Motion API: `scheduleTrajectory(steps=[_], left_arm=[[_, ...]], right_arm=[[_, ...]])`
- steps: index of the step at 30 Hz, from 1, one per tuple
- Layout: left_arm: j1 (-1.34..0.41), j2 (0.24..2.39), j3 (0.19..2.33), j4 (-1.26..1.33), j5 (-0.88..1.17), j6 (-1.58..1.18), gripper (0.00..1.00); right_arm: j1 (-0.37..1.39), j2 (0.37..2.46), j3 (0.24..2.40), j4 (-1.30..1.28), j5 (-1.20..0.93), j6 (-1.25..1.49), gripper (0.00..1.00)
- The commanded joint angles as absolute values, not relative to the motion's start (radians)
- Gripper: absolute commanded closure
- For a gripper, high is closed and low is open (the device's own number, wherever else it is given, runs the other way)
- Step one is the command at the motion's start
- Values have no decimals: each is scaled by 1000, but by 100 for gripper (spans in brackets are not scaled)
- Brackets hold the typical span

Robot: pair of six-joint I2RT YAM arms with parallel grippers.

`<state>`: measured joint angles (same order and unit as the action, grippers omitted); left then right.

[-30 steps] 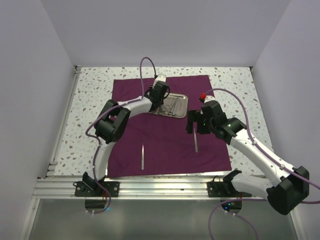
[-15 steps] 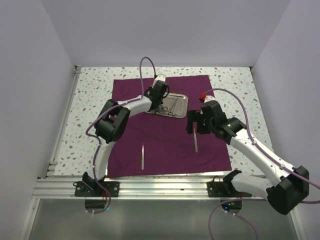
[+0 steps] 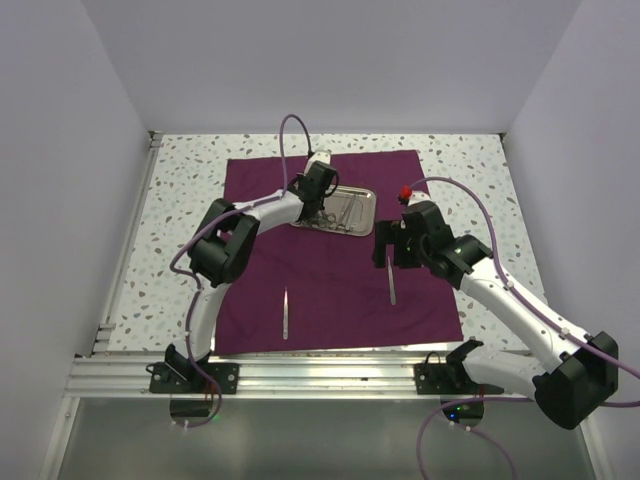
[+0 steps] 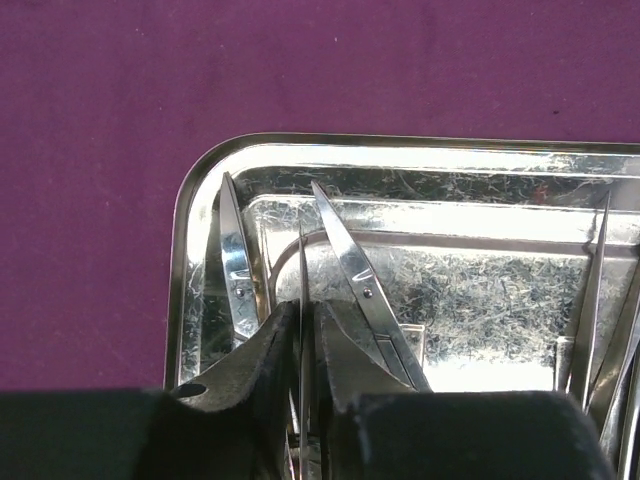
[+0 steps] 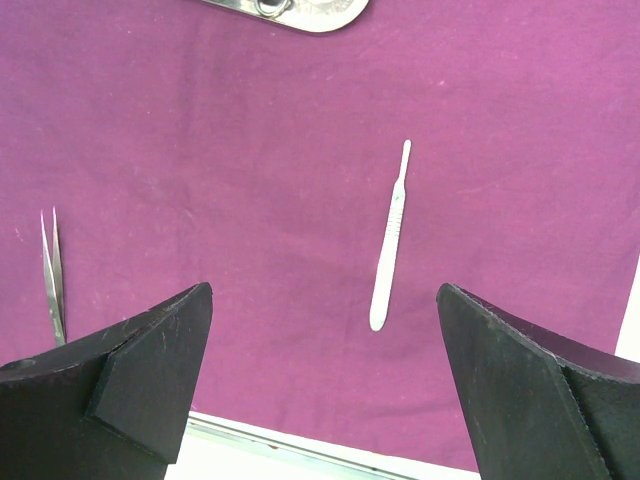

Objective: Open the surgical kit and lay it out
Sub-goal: Pick up the medical item from the container.

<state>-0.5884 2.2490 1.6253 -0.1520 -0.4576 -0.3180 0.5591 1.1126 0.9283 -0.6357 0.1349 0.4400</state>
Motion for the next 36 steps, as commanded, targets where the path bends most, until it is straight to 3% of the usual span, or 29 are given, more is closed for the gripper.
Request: scheduleTrajectory(steps=[1, 9, 15, 21, 28, 36], left_arm=[[-580, 2226, 1661, -187, -477, -319, 81], [-572, 2267, 1680, -207, -491, -322, 76], [-561, 2278, 1677, -212, -469, -322, 100], [-557, 2234, 1709, -250, -459, -304, 100], [-560, 1914, 1562, -224, -410, -351, 100], [-610, 1553, 1139, -195, -465, -478, 100]], right_arm=[[560, 1101, 922, -620, 115, 423, 2], [560, 1103, 923, -620, 117, 423, 1], [560, 1104, 923, -620, 120, 423, 1], [561, 1109, 925, -618, 121, 422, 1], [560, 1095, 923, -615, 135, 423, 2], [560, 1097, 927, -604, 132, 423, 2]])
